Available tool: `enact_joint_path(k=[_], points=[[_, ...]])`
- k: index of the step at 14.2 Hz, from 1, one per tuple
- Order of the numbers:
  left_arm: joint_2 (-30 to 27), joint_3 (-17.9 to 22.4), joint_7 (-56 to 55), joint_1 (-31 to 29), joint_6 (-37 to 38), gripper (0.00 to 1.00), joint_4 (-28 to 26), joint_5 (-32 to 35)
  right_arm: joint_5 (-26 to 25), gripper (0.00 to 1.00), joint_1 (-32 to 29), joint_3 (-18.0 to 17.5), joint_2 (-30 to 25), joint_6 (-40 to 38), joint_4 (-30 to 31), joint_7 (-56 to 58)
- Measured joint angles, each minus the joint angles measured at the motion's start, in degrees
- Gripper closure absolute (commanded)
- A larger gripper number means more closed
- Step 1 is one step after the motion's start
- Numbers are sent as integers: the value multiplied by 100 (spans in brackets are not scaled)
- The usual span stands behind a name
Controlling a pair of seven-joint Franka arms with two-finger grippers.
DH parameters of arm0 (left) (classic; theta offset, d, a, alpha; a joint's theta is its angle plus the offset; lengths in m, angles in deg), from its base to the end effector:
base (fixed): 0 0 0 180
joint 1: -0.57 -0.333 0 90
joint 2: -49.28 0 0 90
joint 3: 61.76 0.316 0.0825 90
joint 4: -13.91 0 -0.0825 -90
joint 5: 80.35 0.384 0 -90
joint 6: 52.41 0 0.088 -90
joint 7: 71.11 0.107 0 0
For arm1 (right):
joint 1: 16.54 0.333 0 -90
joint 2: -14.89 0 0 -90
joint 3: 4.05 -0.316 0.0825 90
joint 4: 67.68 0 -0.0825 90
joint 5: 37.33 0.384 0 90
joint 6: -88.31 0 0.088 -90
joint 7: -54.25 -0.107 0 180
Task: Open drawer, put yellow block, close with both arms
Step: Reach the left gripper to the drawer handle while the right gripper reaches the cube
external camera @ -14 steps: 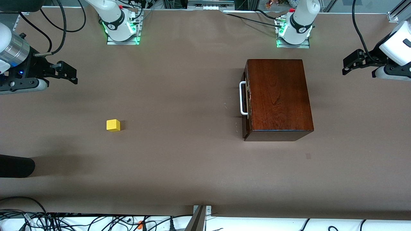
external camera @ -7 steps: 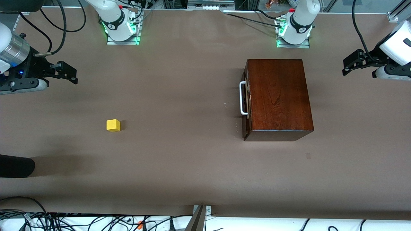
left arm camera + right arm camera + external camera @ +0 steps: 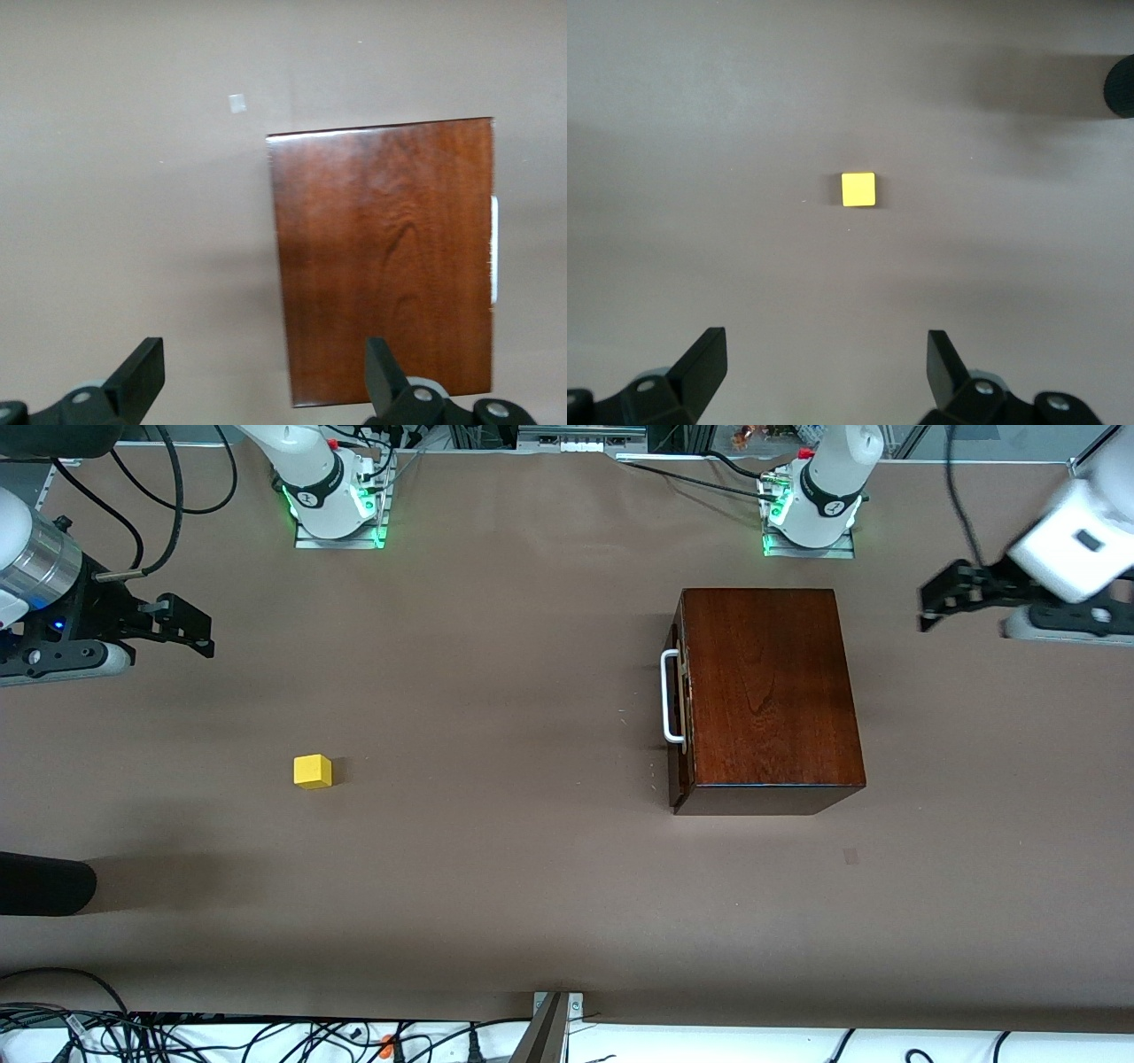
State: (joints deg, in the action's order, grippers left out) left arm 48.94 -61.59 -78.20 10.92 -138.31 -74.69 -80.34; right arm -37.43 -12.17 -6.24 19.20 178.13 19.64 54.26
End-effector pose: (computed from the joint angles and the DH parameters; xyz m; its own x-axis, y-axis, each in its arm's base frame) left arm 0.5369 -0.0964 0.6331 0.9977 -0.0537 -0.0408 -0.0540 -0.9985 -0.0052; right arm 0.5731 0.0649 0.6038 0.9929 0.1143 -0.0315 0.1144 -0.9934 -0.0011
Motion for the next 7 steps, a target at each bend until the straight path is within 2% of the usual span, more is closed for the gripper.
enact_joint_path(k=[4, 7], points=[[156, -1264, -1644, 62, -179, 0, 35, -3, 0, 0, -1, 1, 0, 0, 0, 0], [468, -2181, -2630, 105, -224, 0, 329, 2, 0, 0, -1, 4, 1, 5, -2, 0]])
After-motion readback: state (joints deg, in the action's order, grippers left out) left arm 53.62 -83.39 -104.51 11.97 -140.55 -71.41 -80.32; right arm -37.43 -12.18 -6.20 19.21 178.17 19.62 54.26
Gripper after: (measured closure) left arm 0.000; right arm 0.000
